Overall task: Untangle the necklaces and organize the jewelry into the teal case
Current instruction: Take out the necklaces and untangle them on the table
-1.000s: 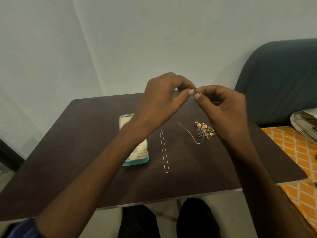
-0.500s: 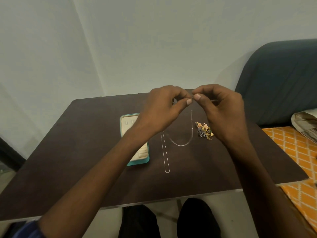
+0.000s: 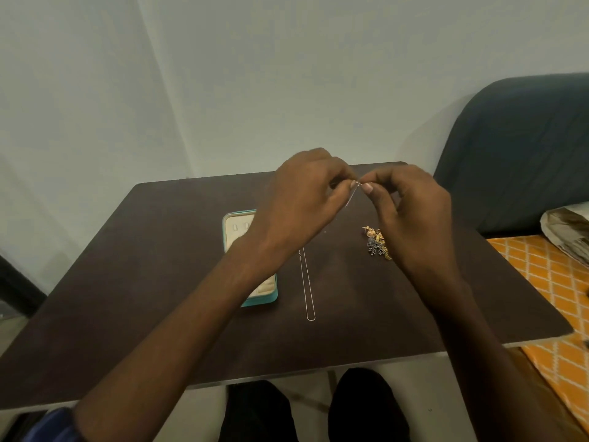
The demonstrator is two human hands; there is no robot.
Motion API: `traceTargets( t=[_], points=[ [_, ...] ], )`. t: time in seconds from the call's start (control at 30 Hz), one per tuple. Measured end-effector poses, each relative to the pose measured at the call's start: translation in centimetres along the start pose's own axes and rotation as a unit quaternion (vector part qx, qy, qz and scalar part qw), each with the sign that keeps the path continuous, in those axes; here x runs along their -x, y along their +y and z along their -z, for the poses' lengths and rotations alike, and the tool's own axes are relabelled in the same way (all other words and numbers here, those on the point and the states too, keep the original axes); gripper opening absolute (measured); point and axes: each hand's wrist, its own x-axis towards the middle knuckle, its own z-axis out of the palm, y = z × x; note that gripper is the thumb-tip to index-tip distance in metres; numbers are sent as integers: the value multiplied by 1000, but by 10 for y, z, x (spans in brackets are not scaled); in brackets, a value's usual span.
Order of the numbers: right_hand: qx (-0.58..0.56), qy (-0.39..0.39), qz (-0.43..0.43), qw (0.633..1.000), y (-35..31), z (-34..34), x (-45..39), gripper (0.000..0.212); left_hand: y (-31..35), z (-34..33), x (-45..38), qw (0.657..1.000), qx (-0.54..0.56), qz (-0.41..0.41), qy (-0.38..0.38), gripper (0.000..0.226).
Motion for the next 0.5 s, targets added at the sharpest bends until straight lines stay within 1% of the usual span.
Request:
traceTargets(
  t=[0.07,0.17,0.27,0.37,0.43,0.5],
  points=[
    [-6,2,-5,1000,0,-1,0,11,0,1,0,999,28,16,1,14],
    [-26,-8,-27,999,1,-2,0,11,-2,1,0,993,96,73,0,10],
    [-50,-34,-42,997,2,-4,0,10,-3,-1,1,983,141,115,2,7],
    [-88,-67,-66,992,3,-3,-2,8,-4,-4,2,973,176,147,-14,6],
    [-186,-85,-106,973,3,-2,-4,6,-4,-5,2,964,209,161,-30,5],
    [-328,-117,-169,922,4,-2,-4,9,-2,-5,0,955,243,165,-43,6]
  ],
)
